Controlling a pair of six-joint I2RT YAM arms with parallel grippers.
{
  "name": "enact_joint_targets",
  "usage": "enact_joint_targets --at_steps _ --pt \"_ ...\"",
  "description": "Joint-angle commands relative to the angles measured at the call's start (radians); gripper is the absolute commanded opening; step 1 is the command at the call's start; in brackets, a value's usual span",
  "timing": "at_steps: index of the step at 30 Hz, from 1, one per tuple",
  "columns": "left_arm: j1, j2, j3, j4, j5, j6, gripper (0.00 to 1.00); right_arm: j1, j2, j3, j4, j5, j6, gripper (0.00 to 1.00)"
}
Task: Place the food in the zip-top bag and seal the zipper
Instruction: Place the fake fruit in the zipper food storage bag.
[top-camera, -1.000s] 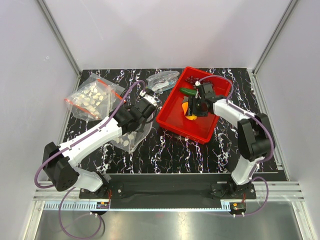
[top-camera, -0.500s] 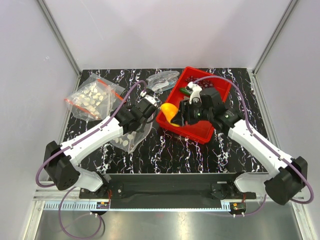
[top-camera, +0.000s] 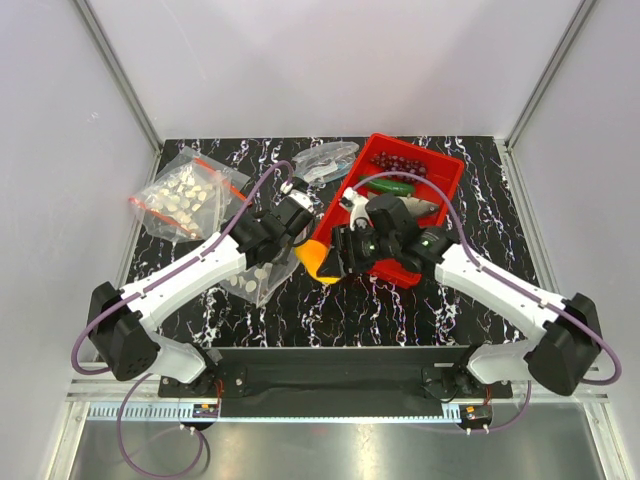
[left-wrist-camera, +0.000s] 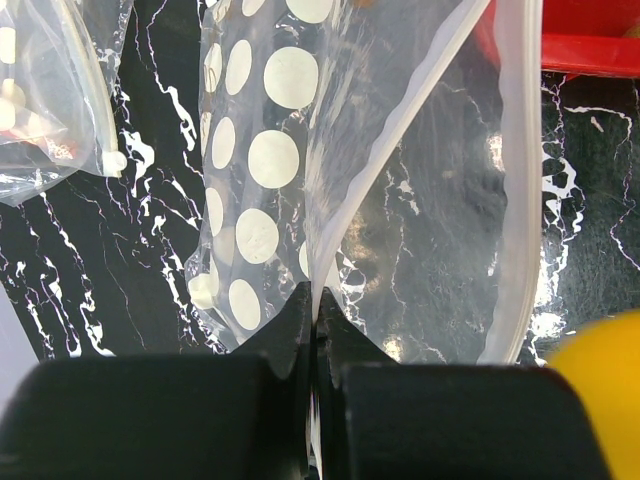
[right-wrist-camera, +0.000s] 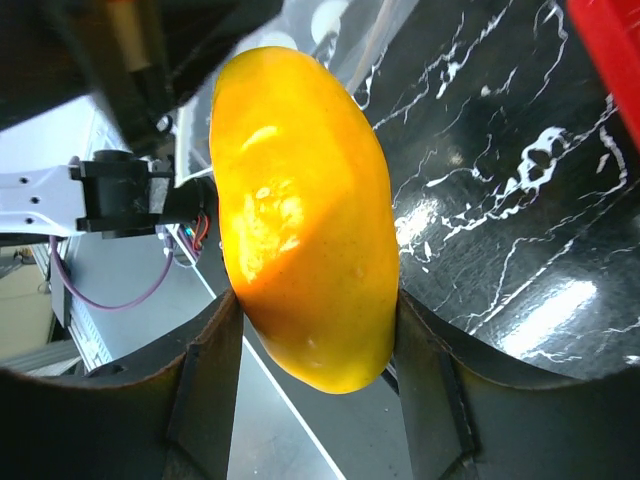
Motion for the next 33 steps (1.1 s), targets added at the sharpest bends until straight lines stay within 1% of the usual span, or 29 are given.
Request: enact_joint_targets --at_steps 1,8,13,24,25,26,27,29,31,32,33 --pt "0.005 -0.020 0.013 0.034 -0.009 0.005 0.00 0.028 0.043 0.017 0.058 0.019 0.047 0.40" --pt "0.003 -0.044 0.004 0.046 0.003 0.025 0.00 0.028 0.153 0.023 0.092 0.049 0.074 0.39" --pt "-0.004 -0.059 -0.005 0.059 0.011 0.032 0.00 0.030 0.201 0.043 0.110 0.059 0.094 0.38" --pt "-0.017 -0.049 -0.009 0.069 0.072 0.048 0.00 0.028 0.292 0.127 0.224 0.001 0.179 0.37" --pt "-0.018 -0.049 -0.007 0.069 0.080 0.049 0.00 0.031 0.298 0.132 0.227 -0.002 0.183 0.40" --pt "-0.018 -0.047 -0.007 0.069 0.082 0.048 0.00 0.030 0.311 0.138 0.228 0.000 0.188 0.45" --pt "-0.018 -0.056 -0.007 0.069 0.083 0.046 0.00 0.031 0.315 0.143 0.231 0.006 0.189 0.53" --pt "-0.018 -0.076 -0.015 0.092 0.100 0.045 0.00 0.033 0.315 0.134 0.253 0.006 0.196 0.64" --pt "-0.018 -0.104 -0.024 0.105 0.118 0.048 0.00 0.034 0.307 0.123 0.265 0.015 0.196 0.81" --pt "-0.017 -0.110 -0.027 0.111 0.119 0.046 0.00 0.033 0.292 0.114 0.273 0.018 0.196 0.99" --pt "-0.017 -0.116 -0.029 0.111 0.120 0.045 0.00 0.033 0.281 0.097 0.280 0.026 0.196 1.00"
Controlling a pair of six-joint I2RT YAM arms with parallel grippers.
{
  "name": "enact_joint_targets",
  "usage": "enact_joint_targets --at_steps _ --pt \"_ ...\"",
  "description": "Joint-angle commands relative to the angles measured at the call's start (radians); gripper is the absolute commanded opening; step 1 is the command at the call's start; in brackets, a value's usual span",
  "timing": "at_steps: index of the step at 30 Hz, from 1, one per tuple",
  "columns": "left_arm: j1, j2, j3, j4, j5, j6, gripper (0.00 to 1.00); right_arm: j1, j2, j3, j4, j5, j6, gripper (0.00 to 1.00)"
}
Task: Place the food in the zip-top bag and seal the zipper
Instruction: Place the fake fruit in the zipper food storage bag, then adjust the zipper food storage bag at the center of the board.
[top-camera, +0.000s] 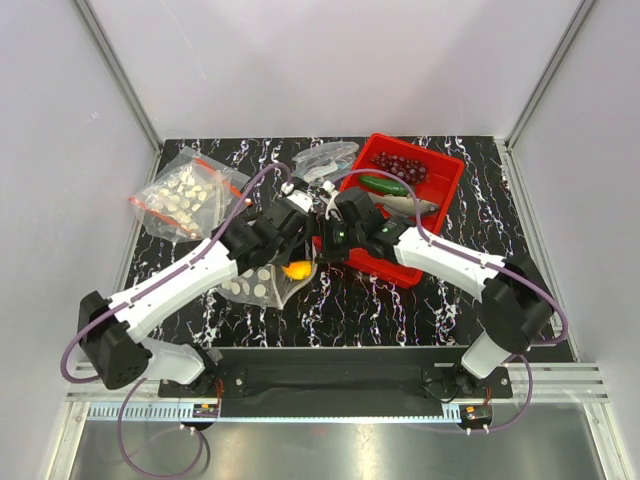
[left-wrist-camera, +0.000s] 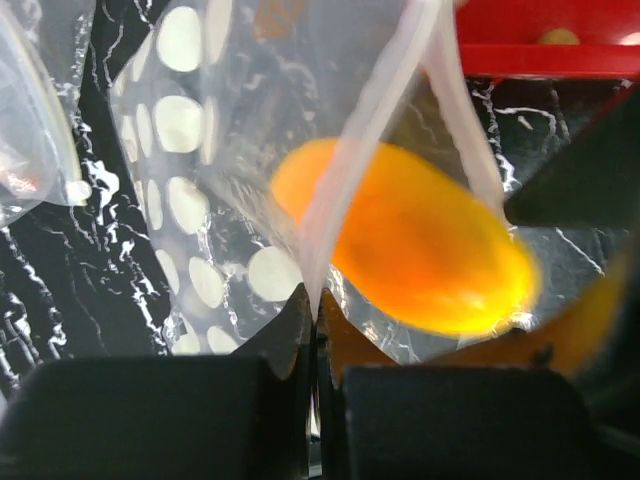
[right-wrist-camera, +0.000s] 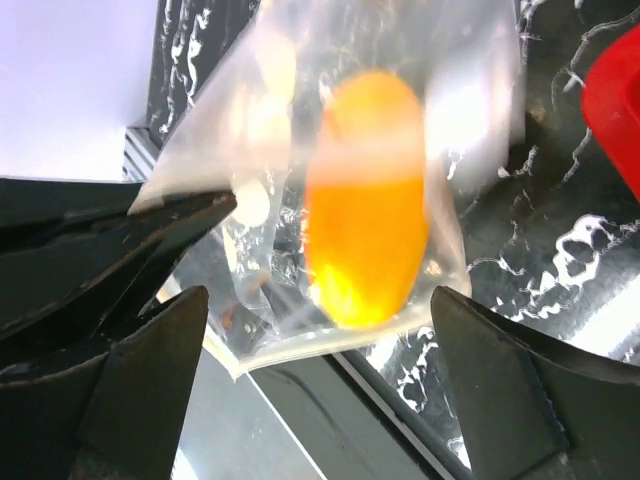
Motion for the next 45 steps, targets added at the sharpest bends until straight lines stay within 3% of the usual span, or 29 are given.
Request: enact_joint_targets --at_steps 1,7,13,22,33,35,42,45 --pt "-0.002 -0.065 -0.007 0.057 0.042 0.012 0.00 0.010 -0.039 -0.004 0.081 0.004 0.007 1.00" --pt "0.024 -0.066 0.001 0.052 0.076 0.005 0.00 0.012 -0.091 -0.009 0.033 0.044 -0.020 0.96" --pt "0.062 -0.072 0.001 0.049 0.100 -0.005 0.00 0.010 -0.153 -0.012 -0.062 0.142 -0.065 0.72" --pt "0.099 -0.094 -0.001 0.060 0.134 -0.005 0.00 0.022 -0.176 -0.153 0.041 0.138 -0.090 0.72" --pt "0.119 -0.108 -0.004 0.064 0.144 -0.005 0.00 0.051 -0.039 -0.103 0.108 0.158 -0.077 0.55" --pt "0.121 -0.109 -0.002 0.067 0.145 -0.005 0.00 0.052 -0.030 -0.079 0.093 0.168 -0.082 0.50" --pt "0.131 -0.117 -0.002 0.070 0.145 -0.002 0.00 0.053 -0.042 0.002 0.024 0.193 -0.102 0.04" --pt "0.134 -0.114 -0.004 0.066 0.140 -0.001 0.00 0.055 -0.065 0.059 -0.031 0.196 -0.116 0.00"
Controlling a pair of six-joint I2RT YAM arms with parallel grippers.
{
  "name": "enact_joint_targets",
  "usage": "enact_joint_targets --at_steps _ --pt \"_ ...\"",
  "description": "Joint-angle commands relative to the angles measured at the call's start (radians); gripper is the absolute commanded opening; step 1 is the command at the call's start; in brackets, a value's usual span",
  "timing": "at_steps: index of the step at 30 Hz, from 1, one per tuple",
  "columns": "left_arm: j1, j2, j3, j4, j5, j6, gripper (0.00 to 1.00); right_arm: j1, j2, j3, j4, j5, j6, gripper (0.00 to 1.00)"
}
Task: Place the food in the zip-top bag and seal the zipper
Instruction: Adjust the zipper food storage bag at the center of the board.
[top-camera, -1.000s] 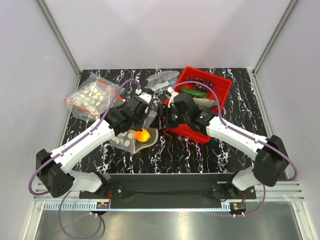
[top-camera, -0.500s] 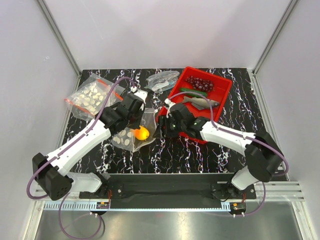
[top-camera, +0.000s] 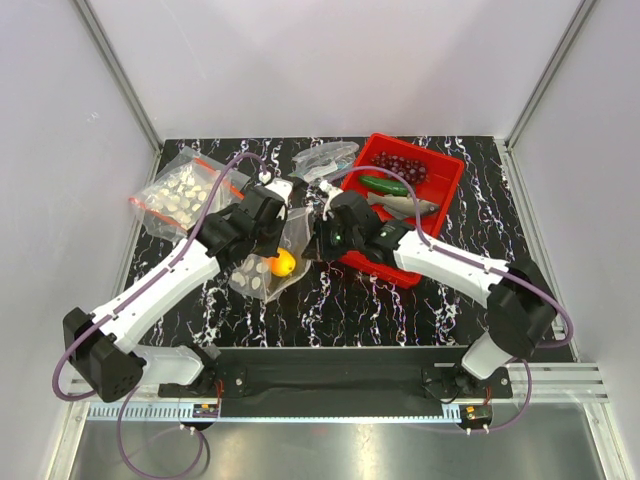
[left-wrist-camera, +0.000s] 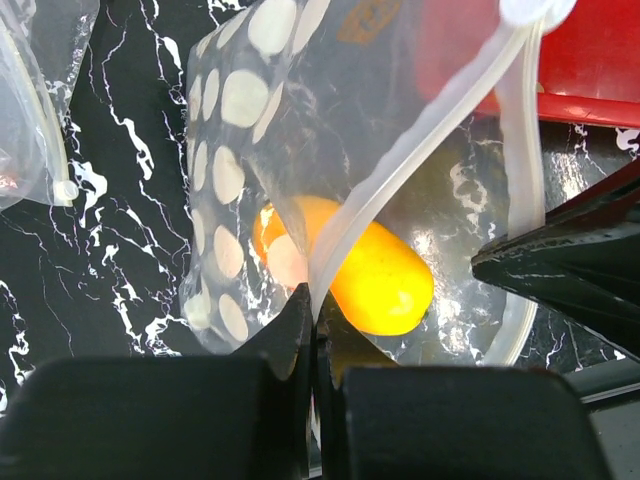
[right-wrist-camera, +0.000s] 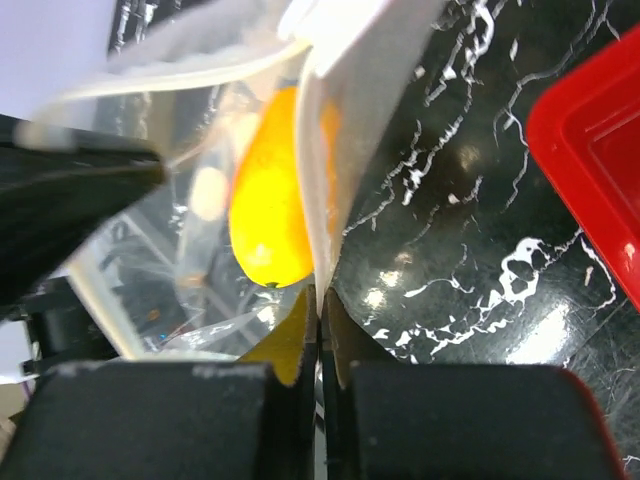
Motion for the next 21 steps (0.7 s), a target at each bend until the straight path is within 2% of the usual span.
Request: enact_joint_targets --at_steps 1,7,14,17,21 --pt "0.006 -0.030 0.005 0.039 0.012 0.003 0.00 0.014 -0.062 0.099 -0.051 0.030 -0.029 0.00" --pt "0.005 -0.023 0.025 0.003 -0.030 -0.002 0.00 0.019 -0.137 0.147 -0.074 -0.008 -0.032 0.00" --pt "0.005 -0.038 0.225 -0.214 -0.269 -0.049 0.00 0.017 -0.151 0.130 -0.158 0.136 -0.066 0.00" --pt "0.006 -0.056 0.329 -0.297 -0.343 -0.066 0.00 0.019 -0.113 0.138 -0.170 0.131 -0.067 0.00" --pt "0.006 -0.043 0.391 -0.364 -0.373 -0.044 0.00 0.019 -0.074 0.195 -0.194 0.082 -0.081 0.00"
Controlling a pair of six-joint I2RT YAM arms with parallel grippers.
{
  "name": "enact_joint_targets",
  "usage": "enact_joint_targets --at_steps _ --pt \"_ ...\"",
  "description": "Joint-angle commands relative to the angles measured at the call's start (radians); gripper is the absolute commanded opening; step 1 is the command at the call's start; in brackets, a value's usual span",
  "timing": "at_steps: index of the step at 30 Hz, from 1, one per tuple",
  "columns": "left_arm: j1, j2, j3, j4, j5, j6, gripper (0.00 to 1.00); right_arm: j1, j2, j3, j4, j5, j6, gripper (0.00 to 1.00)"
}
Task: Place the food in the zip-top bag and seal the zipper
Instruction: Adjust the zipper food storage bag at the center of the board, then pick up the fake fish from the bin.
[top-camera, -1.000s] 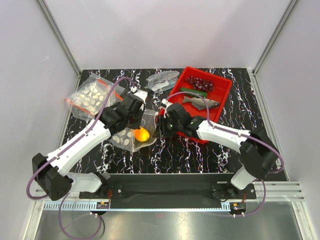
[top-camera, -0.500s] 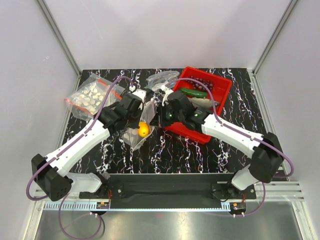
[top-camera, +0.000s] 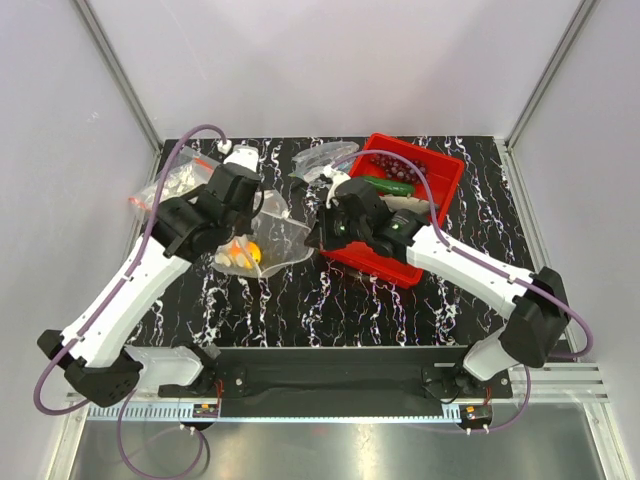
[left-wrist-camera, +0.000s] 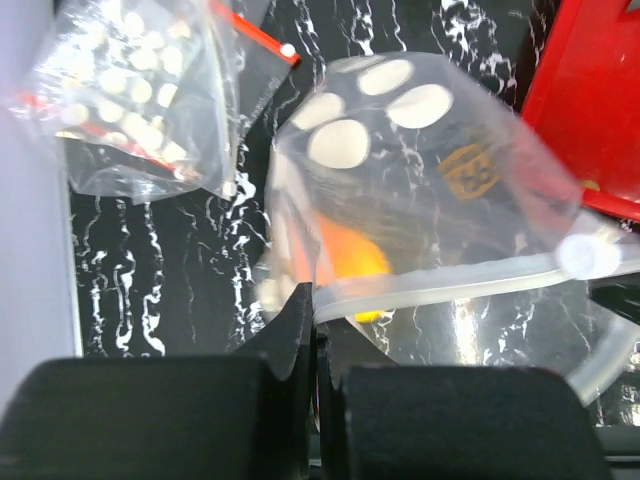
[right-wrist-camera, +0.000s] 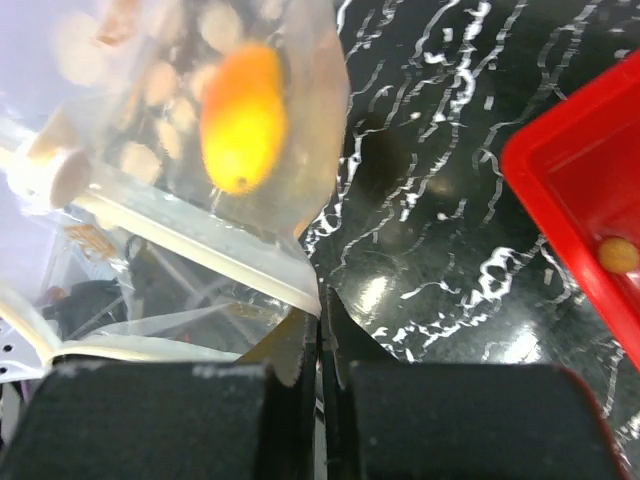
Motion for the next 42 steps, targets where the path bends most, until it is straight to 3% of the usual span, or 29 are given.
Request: enact_joint_targets --at_steps 1,3,4,8,11,15,17,24,32,35,42 --pt "0.005 -0.009 0.066 -0.093 -0.110 0.001 0.00 0.007 0.011 0.062 -0.010 -0.012 -0.029 0.00" --pt "0.005 0.014 0.027 -0.075 -0.104 -0.007 0.00 0.007 -0.003 0.063 0.002 -0.018 -0.036 0.01" --pt "0.005 0.015 -0.018 -0.060 -0.087 -0.007 0.00 0.007 -0.015 0.062 0.005 -0.009 -0.036 0.18" --pt "0.005 0.018 -0.111 0.035 -0.088 -0.013 0.00 0.005 -0.013 0.047 -0.011 0.055 -0.048 0.37" --pt "0.005 0.047 -0.139 0.081 -0.065 -0.021 0.00 0.002 -0.002 0.028 -0.016 0.068 -0.055 0.39" --pt "0.005 0.089 -0.136 0.095 -0.067 -0.008 0.00 -0.009 -0.025 -0.016 0.007 0.082 -0.058 0.71" --pt "0.007 0.107 -0.126 0.092 -0.083 -0.002 0.00 -0.015 -0.058 -0.055 0.030 0.094 -0.056 0.78" --pt "0.017 0.153 -0.087 0.080 -0.079 -0.017 0.00 -0.110 -0.199 -0.180 0.080 0.080 -0.039 0.82" --pt "0.040 0.173 -0.135 0.120 -0.045 -0.014 0.00 -0.216 -0.330 -0.289 0.130 0.121 -0.012 0.94" --pt "0.040 0.153 -0.156 0.147 -0.004 -0.004 0.00 -0.246 -0.330 -0.294 0.107 0.230 0.036 1.00" --pt "0.042 0.101 -0.170 0.172 0.021 0.016 0.00 -0.386 -0.240 -0.328 0.134 0.364 0.330 1.00"
